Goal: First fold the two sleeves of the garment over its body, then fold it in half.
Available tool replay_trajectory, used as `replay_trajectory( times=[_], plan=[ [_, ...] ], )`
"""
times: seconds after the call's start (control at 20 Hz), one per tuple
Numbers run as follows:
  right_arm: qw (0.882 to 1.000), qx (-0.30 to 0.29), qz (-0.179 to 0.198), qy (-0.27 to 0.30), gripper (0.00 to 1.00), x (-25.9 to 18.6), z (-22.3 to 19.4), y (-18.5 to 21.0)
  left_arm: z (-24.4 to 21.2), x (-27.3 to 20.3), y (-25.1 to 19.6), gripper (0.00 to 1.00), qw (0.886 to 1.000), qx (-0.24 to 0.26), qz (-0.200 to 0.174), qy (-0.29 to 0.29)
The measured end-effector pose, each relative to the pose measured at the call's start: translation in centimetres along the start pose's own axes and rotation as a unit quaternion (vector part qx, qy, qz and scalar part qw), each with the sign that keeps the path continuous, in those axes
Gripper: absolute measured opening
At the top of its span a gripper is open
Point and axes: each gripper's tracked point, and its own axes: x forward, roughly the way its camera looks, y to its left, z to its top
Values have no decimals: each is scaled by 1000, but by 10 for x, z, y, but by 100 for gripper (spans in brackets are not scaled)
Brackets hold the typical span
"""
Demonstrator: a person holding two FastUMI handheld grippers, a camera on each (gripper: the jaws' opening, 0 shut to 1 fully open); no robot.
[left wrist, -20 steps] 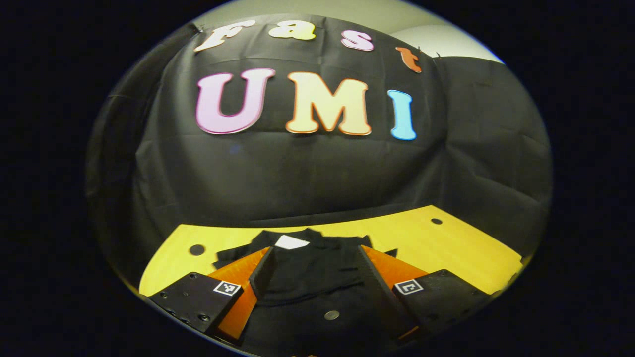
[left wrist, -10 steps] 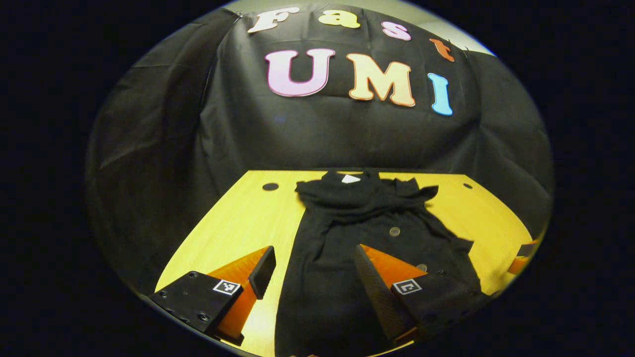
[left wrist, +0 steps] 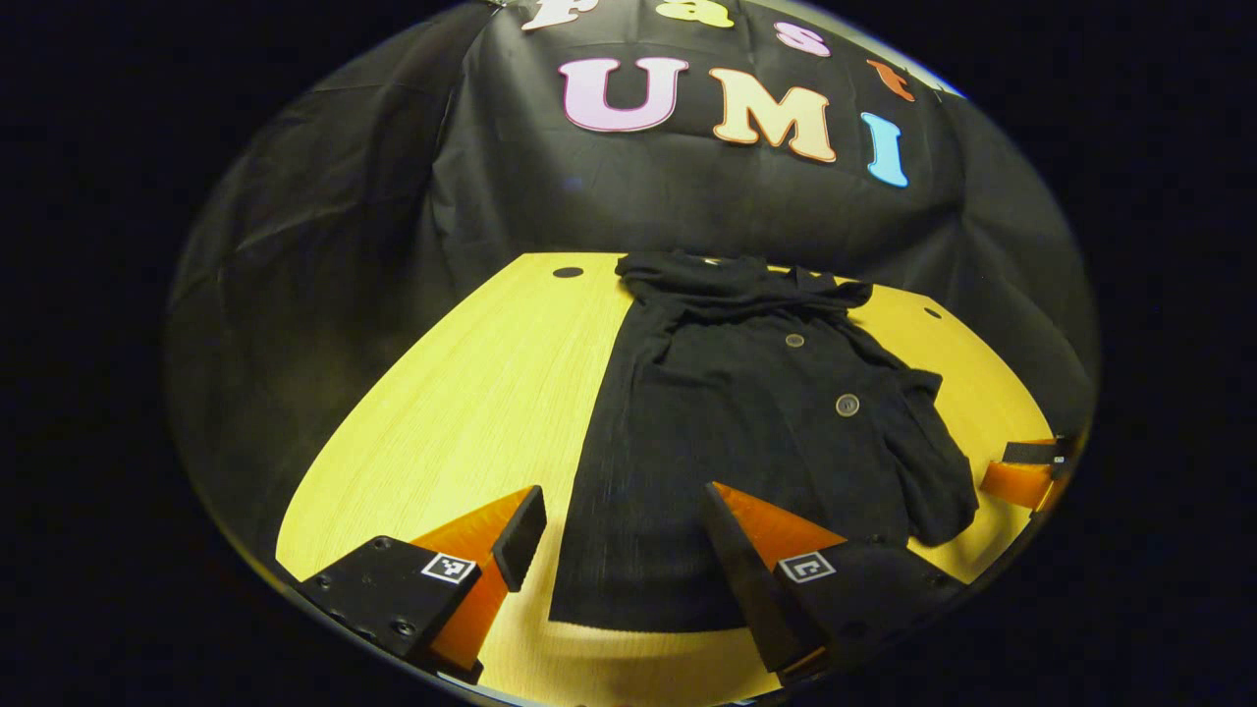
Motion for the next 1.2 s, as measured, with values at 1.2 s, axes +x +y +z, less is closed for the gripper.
replay_trajectory(
  times=[1.2],
  plan=[
    [998, -40, -10, 43, 94, 25, -36, 9, -41, -8, 2, 94, 999, 30, -15, 38]
  ],
)
